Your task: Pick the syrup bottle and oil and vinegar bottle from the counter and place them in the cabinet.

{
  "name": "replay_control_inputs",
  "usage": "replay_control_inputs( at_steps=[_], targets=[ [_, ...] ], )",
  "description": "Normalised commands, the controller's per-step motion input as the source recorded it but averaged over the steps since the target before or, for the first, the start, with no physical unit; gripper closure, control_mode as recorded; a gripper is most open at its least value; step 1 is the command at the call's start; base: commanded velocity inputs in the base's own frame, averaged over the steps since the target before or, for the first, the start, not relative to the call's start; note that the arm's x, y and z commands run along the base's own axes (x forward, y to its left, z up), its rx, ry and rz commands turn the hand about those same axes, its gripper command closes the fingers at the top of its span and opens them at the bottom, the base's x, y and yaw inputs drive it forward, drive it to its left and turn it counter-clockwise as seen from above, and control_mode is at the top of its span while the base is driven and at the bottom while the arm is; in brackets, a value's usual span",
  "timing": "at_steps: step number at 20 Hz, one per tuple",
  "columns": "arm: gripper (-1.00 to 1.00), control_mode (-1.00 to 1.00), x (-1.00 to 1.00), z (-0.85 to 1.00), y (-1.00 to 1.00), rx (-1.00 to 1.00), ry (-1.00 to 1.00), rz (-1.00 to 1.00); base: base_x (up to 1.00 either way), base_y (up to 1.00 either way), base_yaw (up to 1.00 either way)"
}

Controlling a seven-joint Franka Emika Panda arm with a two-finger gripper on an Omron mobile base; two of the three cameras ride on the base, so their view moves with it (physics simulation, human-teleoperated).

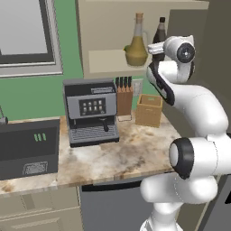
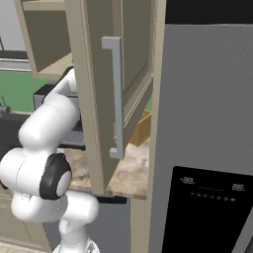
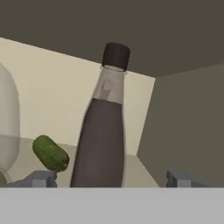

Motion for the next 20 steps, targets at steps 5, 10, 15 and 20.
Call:
replay_control_inputs(
  at_steps=[5,10,15,20],
  targets=[
    [-1.0,-1.0,-0.51,0.01,0.06,0.0,-0.09,0.08,0.0,0.0,0.0],
    [-1.0,-1.0,-0.43,0.03,0.07,0.02,-0.05,0.08,0.0,0.0,0.0],
    [-1.0,-1.0,-0.3,0.0,0.18,0.12,0.02,0.01,0.0,0.0,0.0],
    [-1.0,-1.0,-0.43,0.0,0.35,0.13,0.12,0.0,0.0,0.0,0.0]
  ],
)
